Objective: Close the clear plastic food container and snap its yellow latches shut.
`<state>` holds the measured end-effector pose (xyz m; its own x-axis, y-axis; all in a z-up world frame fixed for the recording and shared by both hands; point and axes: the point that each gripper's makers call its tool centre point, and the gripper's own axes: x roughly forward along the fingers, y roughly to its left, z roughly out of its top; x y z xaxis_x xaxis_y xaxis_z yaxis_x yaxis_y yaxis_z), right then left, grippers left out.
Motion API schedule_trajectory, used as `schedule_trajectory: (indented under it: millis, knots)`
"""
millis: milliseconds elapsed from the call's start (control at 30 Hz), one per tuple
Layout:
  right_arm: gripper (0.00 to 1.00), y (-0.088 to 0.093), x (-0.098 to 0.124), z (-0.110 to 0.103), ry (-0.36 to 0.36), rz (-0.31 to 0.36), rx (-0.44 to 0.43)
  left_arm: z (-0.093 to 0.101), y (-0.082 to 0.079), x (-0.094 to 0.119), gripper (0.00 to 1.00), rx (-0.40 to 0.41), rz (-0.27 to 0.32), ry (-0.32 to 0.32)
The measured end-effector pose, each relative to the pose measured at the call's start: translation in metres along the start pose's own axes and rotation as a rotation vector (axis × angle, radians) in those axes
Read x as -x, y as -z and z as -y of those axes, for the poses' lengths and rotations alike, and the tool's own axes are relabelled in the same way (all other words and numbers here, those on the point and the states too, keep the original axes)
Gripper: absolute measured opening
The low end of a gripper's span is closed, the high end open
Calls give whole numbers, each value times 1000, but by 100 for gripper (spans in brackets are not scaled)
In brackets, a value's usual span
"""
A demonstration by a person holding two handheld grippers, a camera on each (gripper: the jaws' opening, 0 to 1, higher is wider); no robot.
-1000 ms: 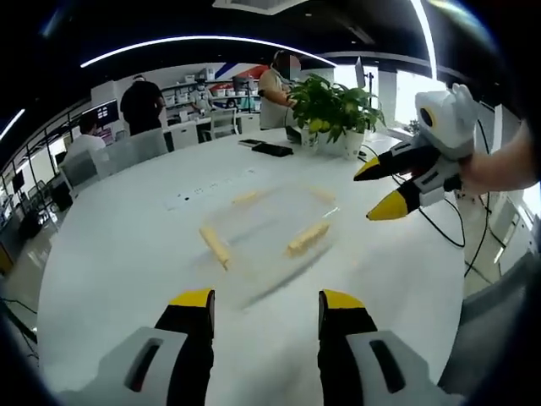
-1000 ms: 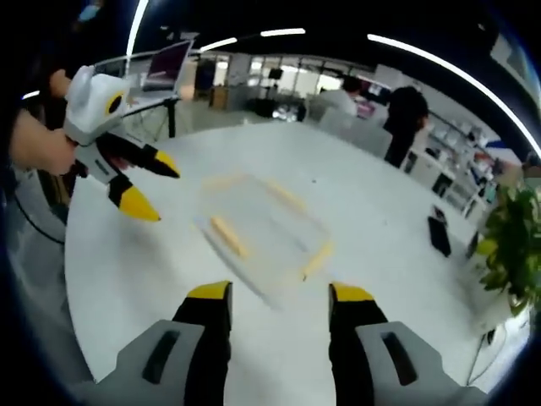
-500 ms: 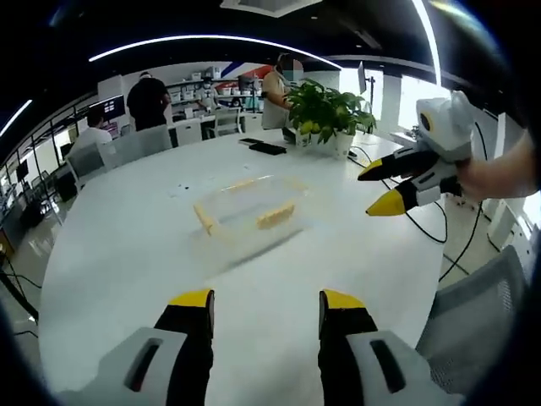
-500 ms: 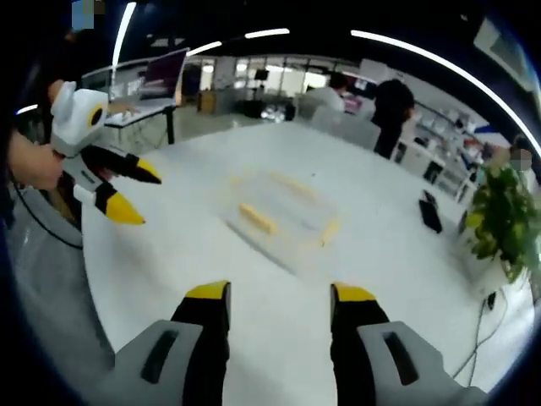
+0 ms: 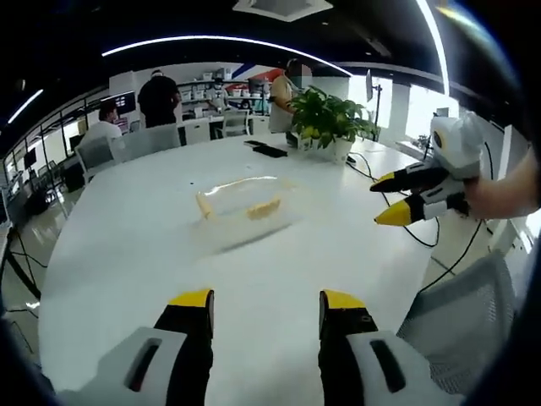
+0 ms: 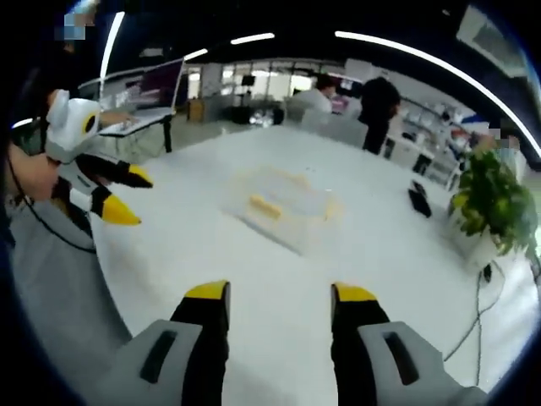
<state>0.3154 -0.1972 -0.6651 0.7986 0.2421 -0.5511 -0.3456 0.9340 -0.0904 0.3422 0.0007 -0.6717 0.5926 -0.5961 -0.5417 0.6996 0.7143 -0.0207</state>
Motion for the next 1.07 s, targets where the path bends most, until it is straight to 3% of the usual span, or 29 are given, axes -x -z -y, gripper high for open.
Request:
schedule_trajectory:
  millis: [333, 1067]
  knots:
    - [46, 10, 9, -1, 14, -15, -74, -1, 2, 11, 46, 33, -2, -12]
    - [52, 12, 10, -6, 14, -29, -141, -11, 9, 27, 52, 234, 32, -77]
